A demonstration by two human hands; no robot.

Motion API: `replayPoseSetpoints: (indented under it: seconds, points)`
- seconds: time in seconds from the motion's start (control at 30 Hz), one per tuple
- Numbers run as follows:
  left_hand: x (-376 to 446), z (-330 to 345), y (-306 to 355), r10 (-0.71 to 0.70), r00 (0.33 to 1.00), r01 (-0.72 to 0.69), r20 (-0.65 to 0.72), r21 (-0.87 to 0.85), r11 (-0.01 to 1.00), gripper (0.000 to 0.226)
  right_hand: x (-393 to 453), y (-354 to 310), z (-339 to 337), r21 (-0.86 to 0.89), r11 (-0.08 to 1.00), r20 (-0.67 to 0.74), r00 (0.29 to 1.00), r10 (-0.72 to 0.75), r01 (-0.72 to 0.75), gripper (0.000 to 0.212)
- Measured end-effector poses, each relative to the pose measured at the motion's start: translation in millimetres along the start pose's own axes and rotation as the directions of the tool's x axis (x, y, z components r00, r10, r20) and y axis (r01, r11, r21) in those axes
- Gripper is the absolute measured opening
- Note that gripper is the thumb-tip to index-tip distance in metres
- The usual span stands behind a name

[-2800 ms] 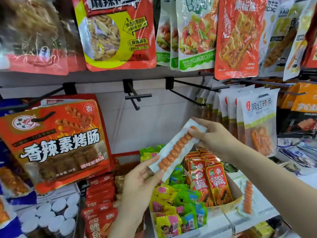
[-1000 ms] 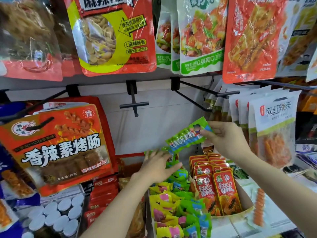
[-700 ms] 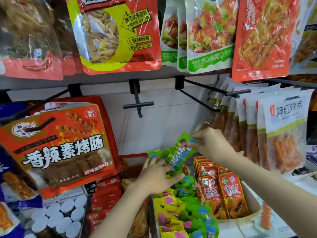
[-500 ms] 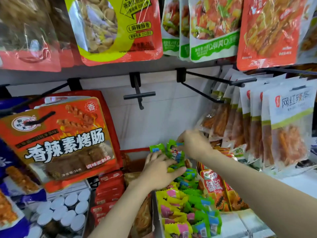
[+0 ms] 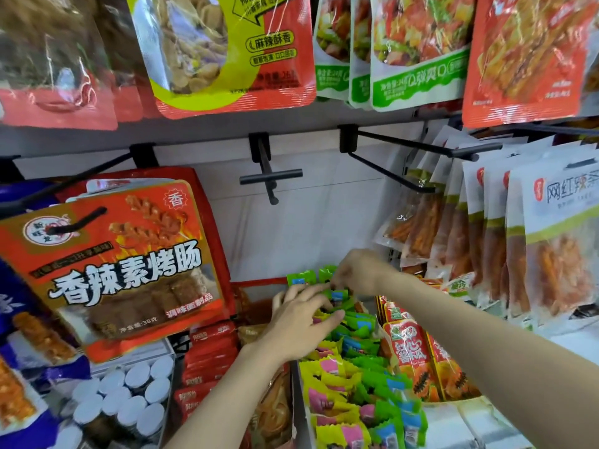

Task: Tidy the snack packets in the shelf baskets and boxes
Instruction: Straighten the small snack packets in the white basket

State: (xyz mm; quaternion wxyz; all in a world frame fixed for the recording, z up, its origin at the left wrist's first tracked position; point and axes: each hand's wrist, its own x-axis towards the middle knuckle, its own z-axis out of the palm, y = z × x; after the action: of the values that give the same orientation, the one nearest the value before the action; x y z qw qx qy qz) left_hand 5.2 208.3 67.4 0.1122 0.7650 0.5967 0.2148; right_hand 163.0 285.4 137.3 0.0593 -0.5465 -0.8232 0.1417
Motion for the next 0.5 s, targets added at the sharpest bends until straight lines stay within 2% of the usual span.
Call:
replayPoseSetpoints:
  seconds: [0.07,0.1,0.23,0.43,0.5]
  points:
    - [-0.4,1.4,-0.6,0.000,1.000,0.000,-0.030,-0.015,1.000,0.032,6.3,3.7,-13.1,0.075,0.997,-0.133,0.991,0.030,-0.020,0.020]
    - [-0.7,2.5,-0.1,0.001,0.999,-0.001,-0.045,-0.019,1.000,0.033,8.0,5.3,-16.2,0.059,0.998,-0.168,0.985,0.035,-0.026,0.019]
    - [-2.4,4.9,1.7,-0.007,0.997,0.003,-0.081,-0.048,0.999,0.032,6.4,3.0,-7.8,-0.107,0.994,-0.086,0.996,0.027,-0.036,0.023]
    - [-5.0,5.1,3.5,-0.027,0.997,0.021,-0.076,-0.076,0.997,0.032,6.0,-8.1,8.9,-0.248,0.964,-0.119,0.991,0.066,-0.094,0.039]
    - [-5.6,5.5,2.5,-0.026,0.997,0.019,-0.072,-0.086,0.996,0.033,6.5,-8.4,10.0,-0.282,0.954,-0.128,0.990,0.066,-0.101,0.038]
